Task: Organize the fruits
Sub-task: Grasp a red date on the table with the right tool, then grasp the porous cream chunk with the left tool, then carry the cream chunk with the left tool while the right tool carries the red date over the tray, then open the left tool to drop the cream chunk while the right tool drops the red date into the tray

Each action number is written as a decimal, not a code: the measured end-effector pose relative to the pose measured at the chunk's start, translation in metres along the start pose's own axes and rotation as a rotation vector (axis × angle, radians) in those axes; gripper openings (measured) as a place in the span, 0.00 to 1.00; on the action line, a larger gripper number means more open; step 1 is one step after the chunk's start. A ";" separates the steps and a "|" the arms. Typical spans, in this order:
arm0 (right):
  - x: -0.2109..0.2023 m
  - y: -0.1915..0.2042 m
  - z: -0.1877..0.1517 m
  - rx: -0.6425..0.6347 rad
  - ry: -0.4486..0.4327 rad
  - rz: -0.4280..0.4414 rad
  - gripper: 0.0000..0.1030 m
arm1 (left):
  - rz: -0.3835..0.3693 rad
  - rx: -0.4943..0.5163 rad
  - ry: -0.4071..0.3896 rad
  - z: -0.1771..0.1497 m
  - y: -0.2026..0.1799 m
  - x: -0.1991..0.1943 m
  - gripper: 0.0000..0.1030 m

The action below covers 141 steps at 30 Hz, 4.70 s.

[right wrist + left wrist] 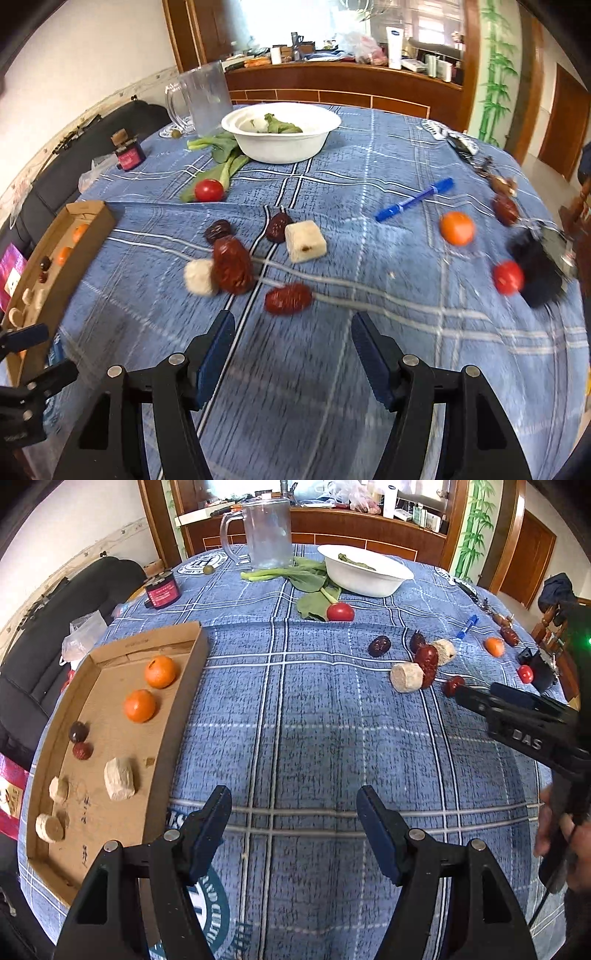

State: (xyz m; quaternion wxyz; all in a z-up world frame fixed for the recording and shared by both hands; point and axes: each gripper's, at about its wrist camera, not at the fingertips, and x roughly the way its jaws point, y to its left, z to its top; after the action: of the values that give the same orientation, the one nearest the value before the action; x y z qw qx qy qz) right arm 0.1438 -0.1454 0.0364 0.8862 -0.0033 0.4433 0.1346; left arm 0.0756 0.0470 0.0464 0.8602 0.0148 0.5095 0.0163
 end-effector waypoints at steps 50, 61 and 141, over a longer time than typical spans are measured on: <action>-0.085 0.030 -0.097 0.097 -0.005 -0.054 0.33 | -0.281 0.059 -0.017 -0.038 0.005 -0.009 0.28; -0.077 0.075 -0.100 0.077 0.035 -0.051 0.33 | -0.283 0.036 -0.054 -0.052 0.045 -0.032 0.28; 0.057 0.312 0.019 -0.394 0.079 0.123 0.34 | 0.068 -0.200 -0.064 -0.049 0.232 0.006 0.42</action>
State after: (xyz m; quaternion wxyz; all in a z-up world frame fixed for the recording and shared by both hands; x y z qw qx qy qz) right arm 0.1160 0.1711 0.0388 0.8403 -0.1548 0.4423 0.2725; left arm 0.0329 0.2790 0.0270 0.8721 -0.0531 0.4770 0.0958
